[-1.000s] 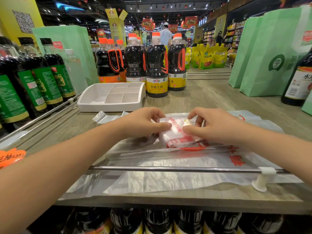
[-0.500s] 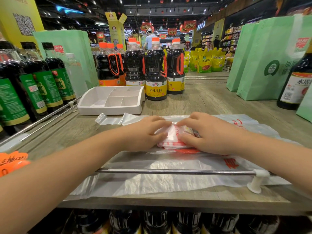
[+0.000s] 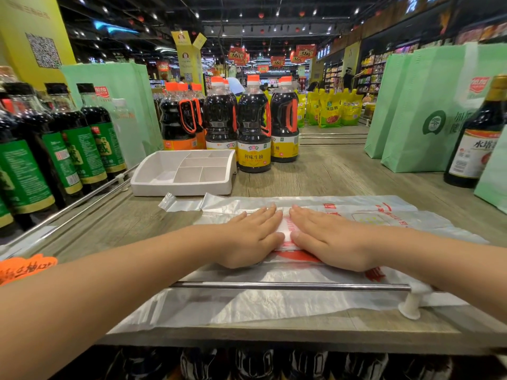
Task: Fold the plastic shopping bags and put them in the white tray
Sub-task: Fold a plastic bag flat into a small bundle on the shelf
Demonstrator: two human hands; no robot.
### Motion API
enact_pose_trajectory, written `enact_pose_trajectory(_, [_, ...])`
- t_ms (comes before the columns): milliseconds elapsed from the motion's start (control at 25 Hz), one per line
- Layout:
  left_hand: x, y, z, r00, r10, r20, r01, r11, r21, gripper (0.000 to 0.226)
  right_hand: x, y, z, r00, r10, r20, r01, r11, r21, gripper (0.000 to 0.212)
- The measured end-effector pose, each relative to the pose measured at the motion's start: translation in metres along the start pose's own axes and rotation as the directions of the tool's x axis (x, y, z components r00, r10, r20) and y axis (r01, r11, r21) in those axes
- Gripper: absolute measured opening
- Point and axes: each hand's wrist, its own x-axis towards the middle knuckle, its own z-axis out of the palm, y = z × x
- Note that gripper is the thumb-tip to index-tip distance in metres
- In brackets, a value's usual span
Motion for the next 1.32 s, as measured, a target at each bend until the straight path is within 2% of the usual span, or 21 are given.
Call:
enact_pose_trajectory(200, [-0.015,-0.003,-0.008,0.993,-0.044,0.11,0.042,0.999,0.02,0.061,-0.019,0.008,-0.006,0.993,0.059,0.107,-0.052,0.996,-0.072,0.069])
enact_pose_trajectory(280, [-0.015,-0.002,-0.018,0.99,-0.054,0.128,0.056,0.998,-0.012,0.057,-0.025,0.006,-0.014,0.989,0.077,0.129,-0.071,0.996,-0.049,0.067])
enact_pose_trajectory(320, [-0.012,0.0,-0.022,0.992,-0.067,0.105,0.072,0.997,-0.038,0.056,-0.023,0.004,-0.016,0.992,0.083,0.098,-0.081,0.996,-0.028,0.064])
enact_pose_trajectory(400, [-0.005,0.008,-0.022,0.993,-0.111,-0.029,0.109,0.992,-0.06,0.048,-0.014,-0.004,-0.019,0.99,0.109,-0.092,-0.106,0.994,0.034,0.048])
enact_pose_trajectory(440, [-0.002,0.011,-0.016,0.986,-0.126,-0.107,0.124,0.992,-0.025,0.045,-0.008,-0.008,-0.018,0.972,0.127,-0.197,-0.118,0.991,0.057,0.041])
enact_pose_trajectory(480, [-0.001,0.014,-0.01,0.98,-0.13,-0.152,0.133,0.991,0.016,0.045,-0.002,-0.01,-0.014,0.962,0.135,-0.239,-0.118,0.99,0.081,0.041])
enact_pose_trajectory(560, [0.001,0.016,-0.002,0.986,-0.129,-0.109,0.133,0.991,0.025,0.057,0.004,-0.012,-0.005,0.986,0.101,-0.131,-0.091,0.993,0.078,0.055])
enact_pose_trajectory(640, [0.0,0.012,0.0,0.992,-0.125,-0.021,0.125,0.992,0.019,0.066,0.004,-0.009,-0.001,0.997,0.08,-0.009,-0.08,0.997,-0.005,0.066])
enact_pose_trajectory(880, [-0.009,-0.006,-0.003,0.998,-0.042,0.054,0.039,0.998,0.045,0.087,-0.011,-0.005,-0.008,0.994,0.101,0.041,-0.099,0.993,-0.066,0.066])
enact_pose_trajectory(960, [-0.014,-0.014,-0.005,1.0,0.019,-0.017,-0.018,0.998,0.065,0.088,-0.016,-0.005,-0.008,0.996,0.078,-0.041,-0.079,0.997,-0.022,0.055])
enact_pose_trajectory(1040, [-0.015,-0.018,-0.011,0.992,0.079,-0.094,-0.068,0.991,0.112,0.085,-0.019,-0.003,-0.008,0.98,0.07,-0.185,-0.052,0.993,0.103,0.037])
enact_pose_trajectory(1200, [-0.013,-0.011,-0.013,0.976,0.172,-0.131,-0.142,0.968,0.207,0.071,-0.016,0.0,-0.007,0.948,0.021,-0.319,0.022,0.991,0.131,0.044])
enact_pose_trajectory(1320, [-0.012,-0.008,-0.01,0.966,0.189,-0.177,-0.145,0.961,0.237,0.063,-0.012,0.003,-0.005,0.93,0.026,-0.366,0.052,0.978,0.202,0.038])
